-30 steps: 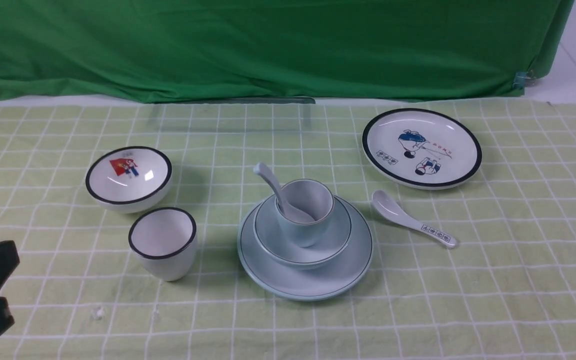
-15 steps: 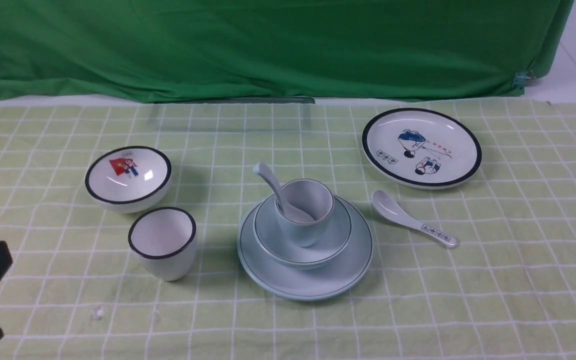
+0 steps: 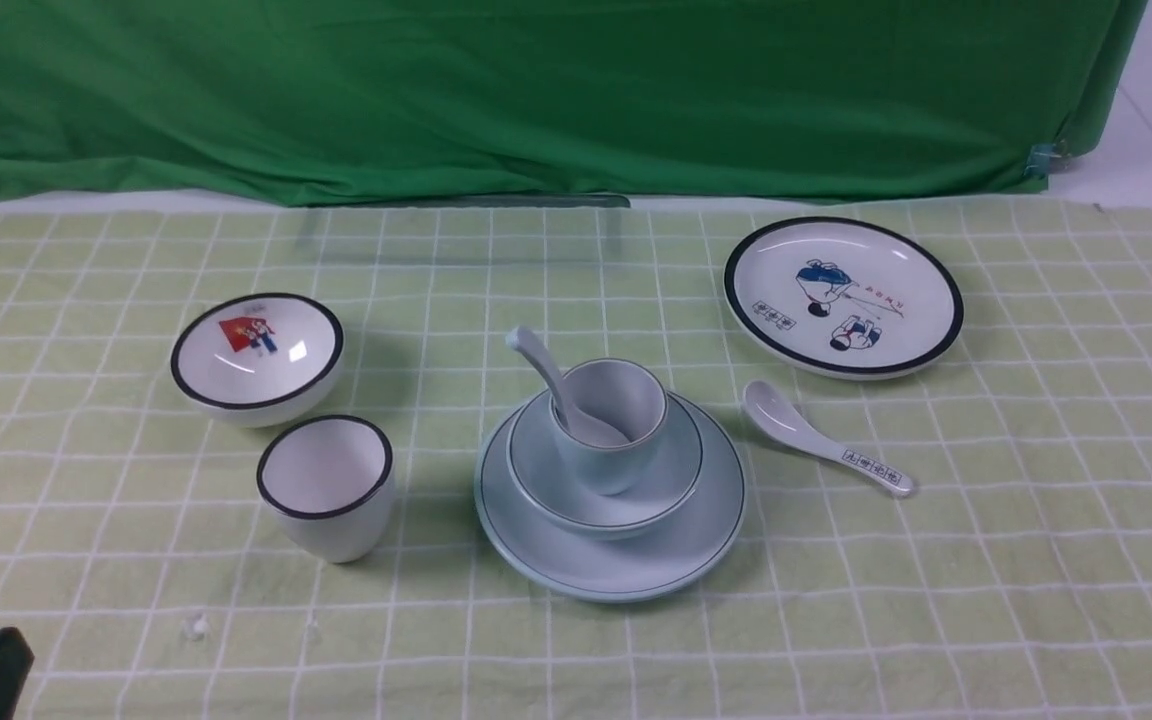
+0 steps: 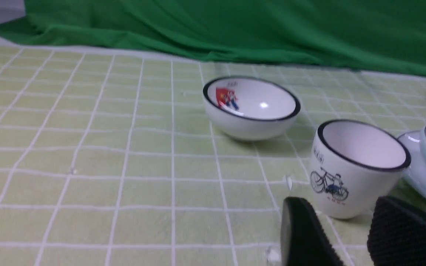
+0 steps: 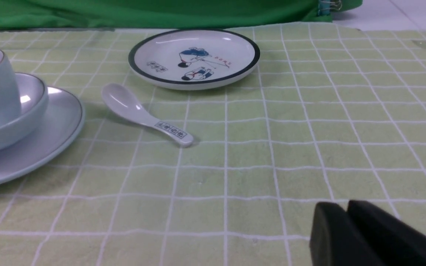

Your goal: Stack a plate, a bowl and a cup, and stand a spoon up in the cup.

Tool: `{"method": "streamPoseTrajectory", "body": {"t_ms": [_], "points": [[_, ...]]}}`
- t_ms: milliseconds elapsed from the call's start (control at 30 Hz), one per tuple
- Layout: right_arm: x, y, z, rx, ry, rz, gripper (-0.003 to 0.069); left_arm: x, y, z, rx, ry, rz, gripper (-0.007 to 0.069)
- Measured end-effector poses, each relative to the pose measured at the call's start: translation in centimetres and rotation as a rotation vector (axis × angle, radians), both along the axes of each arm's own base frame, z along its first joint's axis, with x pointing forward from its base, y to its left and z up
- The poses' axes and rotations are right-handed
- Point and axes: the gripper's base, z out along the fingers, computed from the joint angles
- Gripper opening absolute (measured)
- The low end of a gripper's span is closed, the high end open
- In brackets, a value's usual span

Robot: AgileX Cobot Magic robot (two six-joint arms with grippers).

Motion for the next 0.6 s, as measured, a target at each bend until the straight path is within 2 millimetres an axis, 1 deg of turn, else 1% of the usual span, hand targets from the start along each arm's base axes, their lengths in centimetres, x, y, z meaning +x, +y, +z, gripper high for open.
{"method": "streamPoseTrajectory", "body": {"t_ms": [100, 267, 300, 333, 467, 600], "points": [[0.01, 0.0, 0.06, 0.001, -0.007, 0.0, 0.0095, -0.03, -0.03, -0.37, 0.037, 0.027, -0.008, 0.0176], [0.01, 0.0, 0.05, 0.001, -0.006, 0.0, 0.0107, -0.03, -0.05, -0.38, 0.131, 0.024, -0.024, 0.0058], [0.01, 0.0, 0.05, 0.001, -0.006, 0.0, 0.0108, -0.03, -0.05, -0.38, 0.131, 0.024, -0.024, 0.0058], [0.01, 0.0, 0.05, 0.001, -0.006, 0.0, 0.0112, -0.03, -0.07, -0.38, 0.136, 0.023, -0.027, 0.0023], [0.01, 0.0, 0.06, 0.001, -0.007, 0.0, 0.0124, -0.03, -0.12, -0.39, 0.115, 0.025, -0.029, -0.0008], [0.01, 0.0, 0.06, 0.001, -0.007, 0.0, 0.0132, -0.03, -0.13, -0.38, 0.108, 0.024, -0.028, -0.0008]]}}
